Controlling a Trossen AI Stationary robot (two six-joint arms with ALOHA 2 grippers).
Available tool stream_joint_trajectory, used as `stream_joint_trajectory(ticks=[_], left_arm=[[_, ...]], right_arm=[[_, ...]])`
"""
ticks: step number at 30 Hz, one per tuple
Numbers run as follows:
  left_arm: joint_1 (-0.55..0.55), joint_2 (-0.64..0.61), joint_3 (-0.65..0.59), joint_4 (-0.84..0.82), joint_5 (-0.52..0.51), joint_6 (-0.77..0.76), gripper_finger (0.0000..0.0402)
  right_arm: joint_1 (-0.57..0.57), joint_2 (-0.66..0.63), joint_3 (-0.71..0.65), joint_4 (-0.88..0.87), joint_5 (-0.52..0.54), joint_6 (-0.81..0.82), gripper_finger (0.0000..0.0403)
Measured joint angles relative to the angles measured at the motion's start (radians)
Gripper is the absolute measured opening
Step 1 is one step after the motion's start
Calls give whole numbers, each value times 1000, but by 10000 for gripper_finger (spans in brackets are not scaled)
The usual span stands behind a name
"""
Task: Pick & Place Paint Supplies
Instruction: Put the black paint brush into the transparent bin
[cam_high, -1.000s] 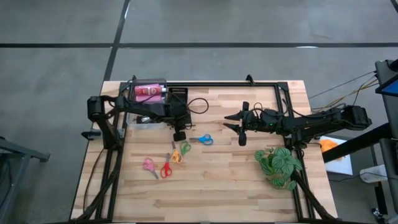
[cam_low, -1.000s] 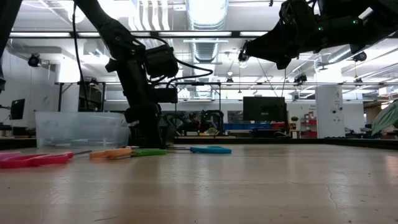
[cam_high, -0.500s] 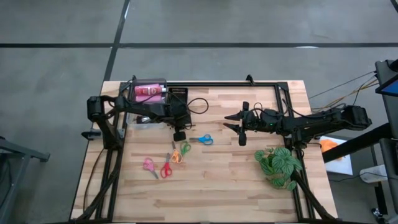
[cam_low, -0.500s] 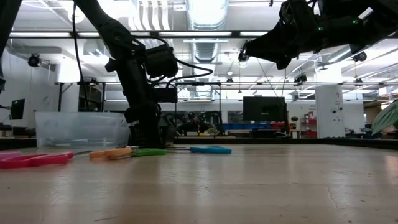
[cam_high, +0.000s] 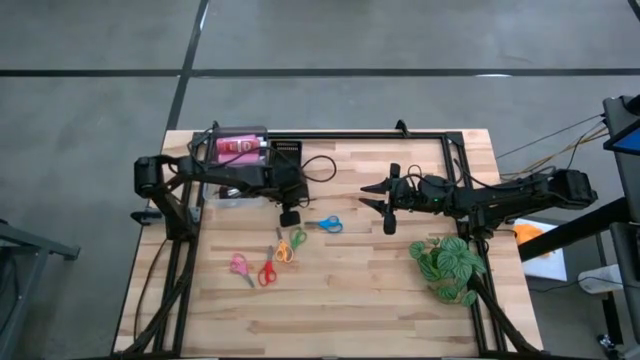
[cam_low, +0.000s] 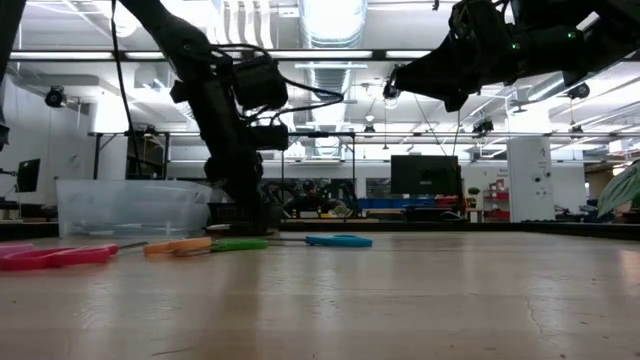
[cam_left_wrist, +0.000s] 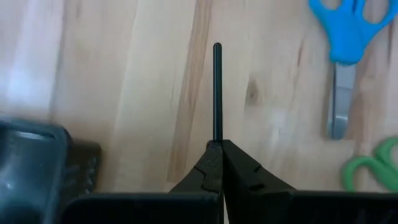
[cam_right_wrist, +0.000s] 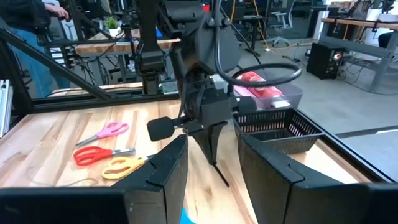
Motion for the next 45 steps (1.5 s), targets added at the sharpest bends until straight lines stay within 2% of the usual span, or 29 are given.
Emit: stream_joint_trajectory(ticks=[8, 14, 18, 25, 32, 38, 40, 45], left_arm=[[-17, -28, 118, -160, -28, 25, 1], [-17, -69, 239, -401, -106, 13, 0], [-16, -124, 265, -498, -166, -2, 0], [-15, -277, 174, -544, -226, -38, 0], [-15, -473, 5, -579, -258, -112, 0], [-15, -614, -140, -582, -268, -115, 0], [-14, -637, -177, -580, -290, -115, 0], [-2, -643, -168, -578, -310, -115, 0]], right_arm=[[0, 0, 0, 0, 0, 0, 141], [0, 0, 0, 0, 0, 1, 141], [0, 0, 0, 0, 0, 0, 141], [0, 0, 0, 0, 0, 0, 141], [0, 0, 0, -1, 0, -2, 141], [0, 0, 0, -7, 0, 0, 141], [0, 0, 0, -17, 0, 0, 141], [0, 0, 0, -22, 0, 1, 141]])
